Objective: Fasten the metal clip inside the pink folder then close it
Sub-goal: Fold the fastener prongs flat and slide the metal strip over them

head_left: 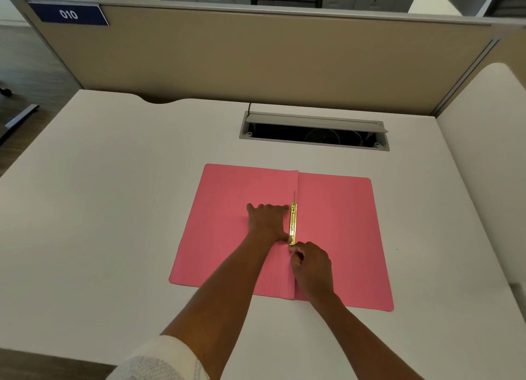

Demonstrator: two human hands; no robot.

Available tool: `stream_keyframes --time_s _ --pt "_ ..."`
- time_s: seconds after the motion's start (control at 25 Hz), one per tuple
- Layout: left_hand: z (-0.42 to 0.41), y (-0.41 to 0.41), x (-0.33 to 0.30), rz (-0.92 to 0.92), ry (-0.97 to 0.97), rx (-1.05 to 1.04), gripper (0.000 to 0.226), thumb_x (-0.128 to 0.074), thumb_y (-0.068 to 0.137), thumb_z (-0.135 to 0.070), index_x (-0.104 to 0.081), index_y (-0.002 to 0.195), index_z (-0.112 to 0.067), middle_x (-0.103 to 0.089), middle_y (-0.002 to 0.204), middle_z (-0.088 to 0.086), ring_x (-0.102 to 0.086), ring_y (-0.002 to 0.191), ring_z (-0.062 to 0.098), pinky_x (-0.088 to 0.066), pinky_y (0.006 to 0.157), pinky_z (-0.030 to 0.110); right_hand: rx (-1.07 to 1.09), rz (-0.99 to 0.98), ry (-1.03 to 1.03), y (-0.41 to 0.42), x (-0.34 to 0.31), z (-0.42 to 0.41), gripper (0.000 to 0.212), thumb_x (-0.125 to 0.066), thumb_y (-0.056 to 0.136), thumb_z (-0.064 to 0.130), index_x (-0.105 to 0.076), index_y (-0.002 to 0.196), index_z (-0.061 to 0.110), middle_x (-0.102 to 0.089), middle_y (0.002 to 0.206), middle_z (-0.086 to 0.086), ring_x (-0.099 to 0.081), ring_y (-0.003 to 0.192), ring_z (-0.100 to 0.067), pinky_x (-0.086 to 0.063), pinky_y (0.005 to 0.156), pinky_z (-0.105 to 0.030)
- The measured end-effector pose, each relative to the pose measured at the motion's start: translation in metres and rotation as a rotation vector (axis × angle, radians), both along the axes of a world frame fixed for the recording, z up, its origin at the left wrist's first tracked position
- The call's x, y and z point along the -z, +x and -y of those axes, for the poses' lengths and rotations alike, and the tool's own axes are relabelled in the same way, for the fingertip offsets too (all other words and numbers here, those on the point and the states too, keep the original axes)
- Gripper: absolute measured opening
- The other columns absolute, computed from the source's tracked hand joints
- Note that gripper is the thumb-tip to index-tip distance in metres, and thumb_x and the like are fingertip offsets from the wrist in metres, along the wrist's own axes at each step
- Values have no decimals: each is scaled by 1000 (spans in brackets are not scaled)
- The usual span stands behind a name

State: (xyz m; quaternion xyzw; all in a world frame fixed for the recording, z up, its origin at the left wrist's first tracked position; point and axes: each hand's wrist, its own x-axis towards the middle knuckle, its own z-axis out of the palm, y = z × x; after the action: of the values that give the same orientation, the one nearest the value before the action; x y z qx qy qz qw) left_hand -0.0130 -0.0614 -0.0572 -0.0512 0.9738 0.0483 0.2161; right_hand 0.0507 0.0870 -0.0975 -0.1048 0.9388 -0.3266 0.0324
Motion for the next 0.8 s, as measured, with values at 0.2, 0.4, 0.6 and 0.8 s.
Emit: stream_keyframes --time_s 0.2,0.4,0.6,0.8 --pt "-5 -4 -2 5 -65 17 86 -74 71 -62 -41 144 -33 -66 122 0 -59 117 27 -30 105 50 66 -7 -74 0 0 -7 19 -65 85 3 -77 96 13 -76 91 -1 -59 73 -6 -36 71 -6" --pt "-7 -3 -1 5 -76 20 83 -73 71 -62 -43 141 -31 -67 116 0 -61 112 26 -31 104 50 60 4 -48 1 3 -10 17 -65 88 6 -76 98 13 -75 91 -3 -65 77 -13 -43 72 -14" --pt "-6 -3 -2 -4 -96 36 79 -73 71 -63 -47 137 -28 -68 112 0 -61 109 26 -31 102 49 15 -32 32 4 4 -8 17 -62 90 9 -75 100 13 -73 89 -4 -66 75 -16 -50 70 -21" --pt "-7 -4 -2 -20 -101 47 76 -73 71 -63 -49 133 -26 -68 110 0 -62 109 26 -31 103 49 -1 -45 98 11 6 -3 18 -61 92 12 -74 104 13 -72 89 -4 -66 74 -16 -57 69 -27"
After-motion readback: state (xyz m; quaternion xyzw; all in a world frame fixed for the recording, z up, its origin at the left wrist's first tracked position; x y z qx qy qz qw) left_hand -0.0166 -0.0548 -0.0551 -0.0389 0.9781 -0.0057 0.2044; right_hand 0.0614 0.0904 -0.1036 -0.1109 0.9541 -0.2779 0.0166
